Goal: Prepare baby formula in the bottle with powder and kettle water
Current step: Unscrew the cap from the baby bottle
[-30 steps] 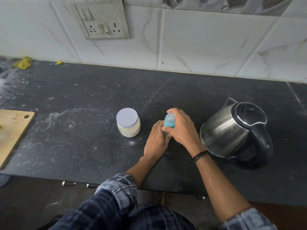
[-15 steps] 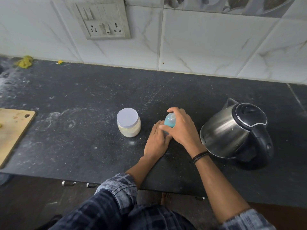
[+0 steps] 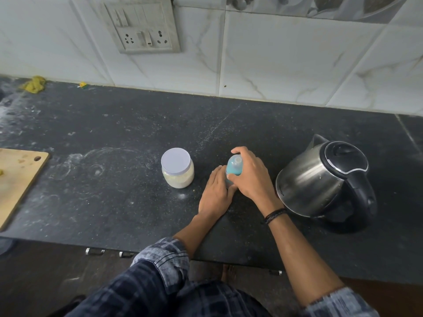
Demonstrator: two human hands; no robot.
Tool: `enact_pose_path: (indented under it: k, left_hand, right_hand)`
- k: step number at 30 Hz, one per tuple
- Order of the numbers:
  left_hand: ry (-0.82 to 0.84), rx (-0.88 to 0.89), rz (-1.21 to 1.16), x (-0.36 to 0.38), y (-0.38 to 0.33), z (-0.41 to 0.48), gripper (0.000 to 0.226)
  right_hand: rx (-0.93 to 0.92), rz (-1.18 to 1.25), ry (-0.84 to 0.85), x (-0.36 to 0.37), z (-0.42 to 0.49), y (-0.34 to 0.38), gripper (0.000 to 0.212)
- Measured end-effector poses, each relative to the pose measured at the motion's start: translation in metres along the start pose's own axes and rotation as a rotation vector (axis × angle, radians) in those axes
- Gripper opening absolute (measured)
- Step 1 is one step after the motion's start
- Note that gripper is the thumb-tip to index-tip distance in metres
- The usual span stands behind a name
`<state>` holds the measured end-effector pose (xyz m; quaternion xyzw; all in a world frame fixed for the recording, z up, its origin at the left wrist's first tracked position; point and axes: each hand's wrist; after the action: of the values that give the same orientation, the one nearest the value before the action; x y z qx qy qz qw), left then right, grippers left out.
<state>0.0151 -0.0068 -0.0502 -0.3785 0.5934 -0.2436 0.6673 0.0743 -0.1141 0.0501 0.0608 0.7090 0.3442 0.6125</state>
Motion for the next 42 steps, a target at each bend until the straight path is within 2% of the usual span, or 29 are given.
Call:
enact_pose_path:
  k: [3, 7, 12, 17, 22, 26, 36, 42]
  left_hand:
    - [0.002, 0.012, 0.007, 0.001, 0.0012, 0.0003, 0.06]
    - [0.001, 0.01, 0.002, 0.0003, 0.0001, -0.0001, 0.063]
    - [0.003, 0.007, 0.004, 0.0005, 0.0012, 0.0003, 0.062]
    - [-0.002, 0.009, -0.006, -0.0008, -0.0013, -0.0011, 0.066]
    - [0.003, 0.003, -0.006, 0.0003, 0.0017, -0.0001, 0.064]
    - [0.006, 0.0, -0.006, -0.0012, -0.0021, -0.0011, 0.069]
    - [0.007, 0.003, -0.003, -0.0005, -0.0004, -0.0001, 0.068]
    - [-0.002, 0.018, -0.004, 0.0025, 0.0026, -0.0002, 0.068]
  right_hand:
    - [0.005, 0.004, 0.021, -0.0012, -0.001, 0.0014, 0.077]
    - [0.006, 0.006, 0.008, 0.0001, -0.0016, -0.0014, 0.069]
    - [-0.024, 0.007, 0.012, -0.0015, -0.0013, 0.0004, 0.078]
    - [-0.034, -0.018, 0.016, -0.0001, -0.0014, -0.0012, 0.067]
    - [-0.031, -0.004, -0.023, 0.0009, -0.0022, 0.0015, 0.068]
    - [-0.01, -0.005, -0.028, 0.0012, -0.0012, 0.0002, 0.06]
    - [-0.004, -0.004, -0.053, 0.0007, -0.0022, 0.0005, 0.058]
    - [-0.022, 0.016, -0.05, -0.0003, -0.0018, 0.0006, 0.066]
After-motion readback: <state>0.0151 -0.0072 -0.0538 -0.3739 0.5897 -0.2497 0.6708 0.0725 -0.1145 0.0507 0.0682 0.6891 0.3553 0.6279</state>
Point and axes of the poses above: each hand's wrist, its own z-axis towards the middle knuckle, its own x-axis out of the palm, y = z × x, and after that the axes turned 1 degree about y, right-handed
